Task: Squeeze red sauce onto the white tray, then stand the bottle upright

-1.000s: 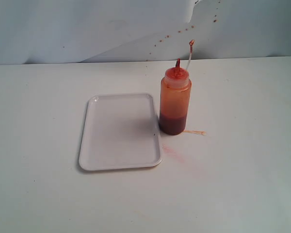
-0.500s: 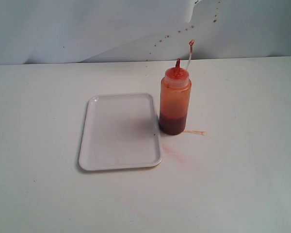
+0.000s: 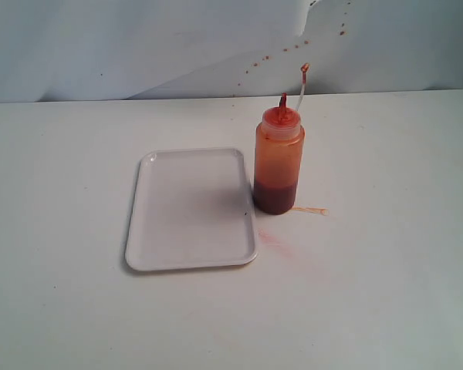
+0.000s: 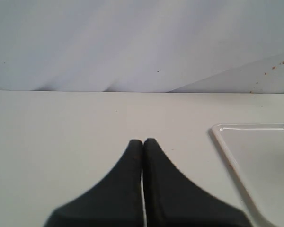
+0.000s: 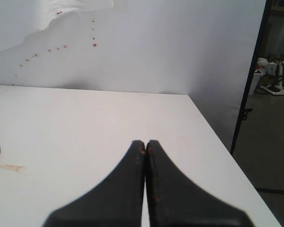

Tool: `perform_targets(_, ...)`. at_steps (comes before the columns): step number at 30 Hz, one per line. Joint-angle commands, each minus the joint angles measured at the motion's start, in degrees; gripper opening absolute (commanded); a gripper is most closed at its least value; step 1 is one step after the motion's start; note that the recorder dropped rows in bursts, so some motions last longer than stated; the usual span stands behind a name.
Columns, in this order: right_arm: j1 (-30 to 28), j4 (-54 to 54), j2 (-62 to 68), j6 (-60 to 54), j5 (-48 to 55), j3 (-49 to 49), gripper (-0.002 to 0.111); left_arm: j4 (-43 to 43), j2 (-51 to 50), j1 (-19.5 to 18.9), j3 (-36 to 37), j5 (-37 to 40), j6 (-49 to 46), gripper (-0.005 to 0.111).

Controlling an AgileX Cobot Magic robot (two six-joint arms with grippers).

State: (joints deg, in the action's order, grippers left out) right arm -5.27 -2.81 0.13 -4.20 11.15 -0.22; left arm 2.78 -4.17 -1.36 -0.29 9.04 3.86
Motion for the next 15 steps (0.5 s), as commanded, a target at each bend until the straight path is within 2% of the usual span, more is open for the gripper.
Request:
perform_targets(1,0.80,0.48,-0.13,-0.06,-0.16,0.22,0.000,-1.40,-0.17,0.28,0.29,-3.72,0.62,0.000)
perform_targets(7,0.80,0.48,-0.13,-0.06,-0.16,0.22,0.000,-10.19,-0.17,0.28,0.29,-5.36,0.75,0.000)
perform_targets(10,0.80,0.48,-0.13,-0.06,-0.16,0.22,0.000,-15.23,-0.17,0.28,0.29,-8.64,1.11,0.000)
perform_targets(13,0.80,0.48,-0.13,-0.06,-0.16,0.22,0.000,-24.09,-0.17,0.28,0.29,-14.63,4.00,0.000)
perform_targets(15,0.80,0.48,-0.13,-0.06,-0.16,0.22,0.000,-24.92,-0.17,0.28,0.29,-22.53,6.70,0.000)
